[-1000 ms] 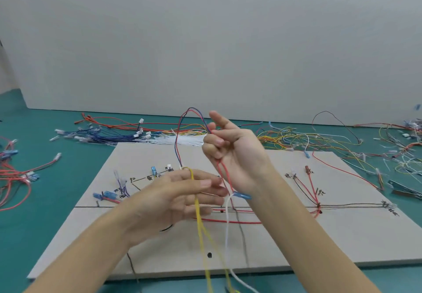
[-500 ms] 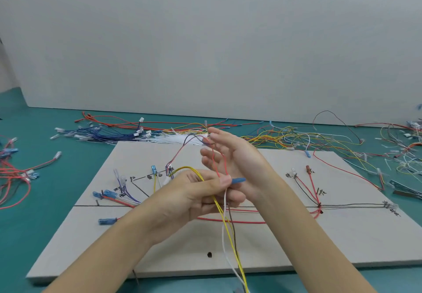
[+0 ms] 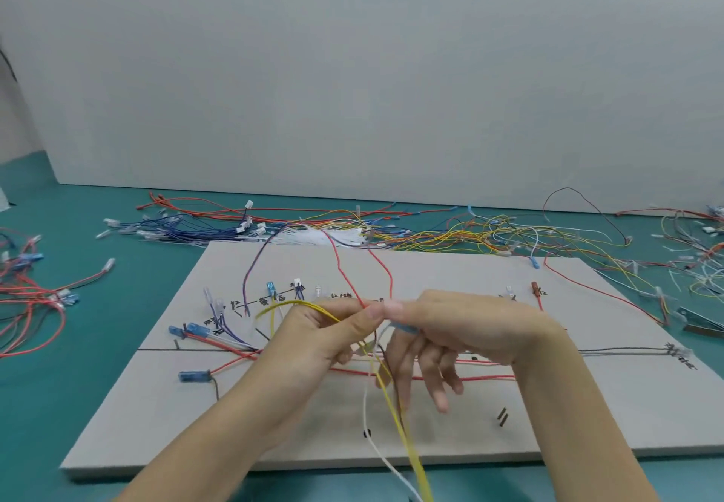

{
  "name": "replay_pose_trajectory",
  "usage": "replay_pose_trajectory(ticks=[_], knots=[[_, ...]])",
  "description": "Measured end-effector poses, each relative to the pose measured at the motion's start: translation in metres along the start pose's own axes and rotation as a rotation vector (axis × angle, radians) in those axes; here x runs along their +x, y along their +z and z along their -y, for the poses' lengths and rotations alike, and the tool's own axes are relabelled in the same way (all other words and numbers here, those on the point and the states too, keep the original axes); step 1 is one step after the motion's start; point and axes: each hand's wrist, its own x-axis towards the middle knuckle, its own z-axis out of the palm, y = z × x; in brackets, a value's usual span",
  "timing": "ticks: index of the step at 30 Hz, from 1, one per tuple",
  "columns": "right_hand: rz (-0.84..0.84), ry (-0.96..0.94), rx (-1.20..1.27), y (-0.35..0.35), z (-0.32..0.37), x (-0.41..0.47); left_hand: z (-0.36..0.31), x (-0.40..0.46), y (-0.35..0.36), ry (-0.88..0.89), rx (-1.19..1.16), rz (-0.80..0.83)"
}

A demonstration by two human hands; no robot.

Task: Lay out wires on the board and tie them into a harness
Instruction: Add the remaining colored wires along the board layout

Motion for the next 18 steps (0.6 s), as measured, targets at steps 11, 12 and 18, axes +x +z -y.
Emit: replay_pose_trajectory(ticks=[11,12,18], knots=[[-0.098,-0.228,0.130,0.015,-0.022,0.007,0.004,0.001,-0.006,-0.064,-0.011,0.016],[-0.111,-0.225,0.141,0.016,-0.023,0.008,0.005,0.001,-0.008,-0.073,-0.006,0.012],[-0.189,-0.243,0.143,0.017,-0.024,0.007,0.006,0.003,-0.018,-0.156,-0.010,-0.006]])
